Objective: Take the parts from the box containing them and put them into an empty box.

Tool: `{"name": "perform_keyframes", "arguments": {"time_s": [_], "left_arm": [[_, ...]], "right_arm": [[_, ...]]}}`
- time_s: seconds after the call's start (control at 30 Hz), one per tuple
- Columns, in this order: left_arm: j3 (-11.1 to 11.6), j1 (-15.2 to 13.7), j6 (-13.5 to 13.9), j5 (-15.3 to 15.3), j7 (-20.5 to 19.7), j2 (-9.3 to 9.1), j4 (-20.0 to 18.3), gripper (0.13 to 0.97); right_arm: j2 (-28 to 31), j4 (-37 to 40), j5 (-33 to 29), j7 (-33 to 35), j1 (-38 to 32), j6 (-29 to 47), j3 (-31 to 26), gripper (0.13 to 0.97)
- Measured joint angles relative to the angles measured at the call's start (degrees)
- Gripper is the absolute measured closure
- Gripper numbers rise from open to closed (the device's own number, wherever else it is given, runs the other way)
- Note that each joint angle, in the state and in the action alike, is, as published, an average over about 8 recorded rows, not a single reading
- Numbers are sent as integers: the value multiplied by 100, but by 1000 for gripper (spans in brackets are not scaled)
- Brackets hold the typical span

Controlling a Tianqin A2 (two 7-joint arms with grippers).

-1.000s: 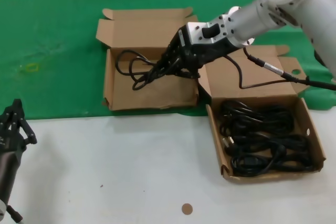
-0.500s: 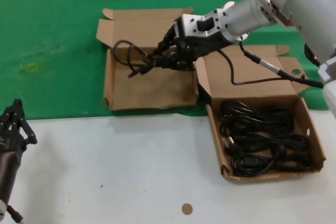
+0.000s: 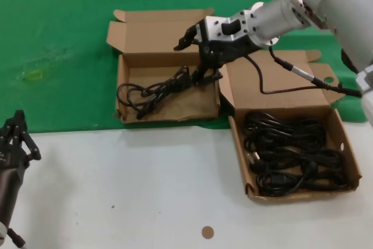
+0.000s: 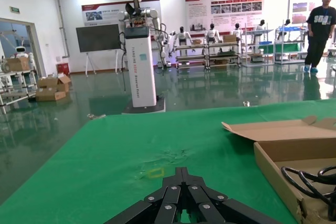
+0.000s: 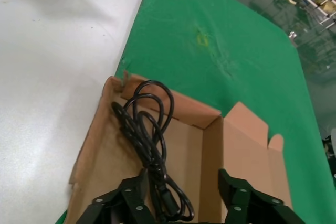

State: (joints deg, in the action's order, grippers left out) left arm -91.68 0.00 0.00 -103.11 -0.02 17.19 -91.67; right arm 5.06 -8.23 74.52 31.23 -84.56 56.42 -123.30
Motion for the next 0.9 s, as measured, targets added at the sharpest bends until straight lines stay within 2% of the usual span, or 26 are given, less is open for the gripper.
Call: {"name": "perform_keyframes", "arguments": {"time_s": [0.1, 0.23, 0.5, 0.63, 0.8, 0.9], "left_arm": [[0, 0, 0, 0, 0, 0, 0, 953], [0, 0, 0, 0, 0, 0, 0, 953], [0, 0, 0, 0, 0, 0, 0, 928], [0, 0, 0, 0, 0, 0, 0, 912], [0, 0, 0, -1, 0, 0, 0, 841], [0, 0, 0, -1, 0, 0, 0, 799]], "right_arm": [[61, -179, -15, -111, 57, 28, -9, 607], [106, -319, -23, -193, 106, 44, -15, 607], [159, -682, 101, -328, 475, -202, 122, 393], [208, -1035, 229, -457, 843, -453, 262, 334], [278, -1545, 412, -641, 1374, -811, 465, 235], [321, -1863, 527, -757, 1705, -1037, 591, 235]]}}
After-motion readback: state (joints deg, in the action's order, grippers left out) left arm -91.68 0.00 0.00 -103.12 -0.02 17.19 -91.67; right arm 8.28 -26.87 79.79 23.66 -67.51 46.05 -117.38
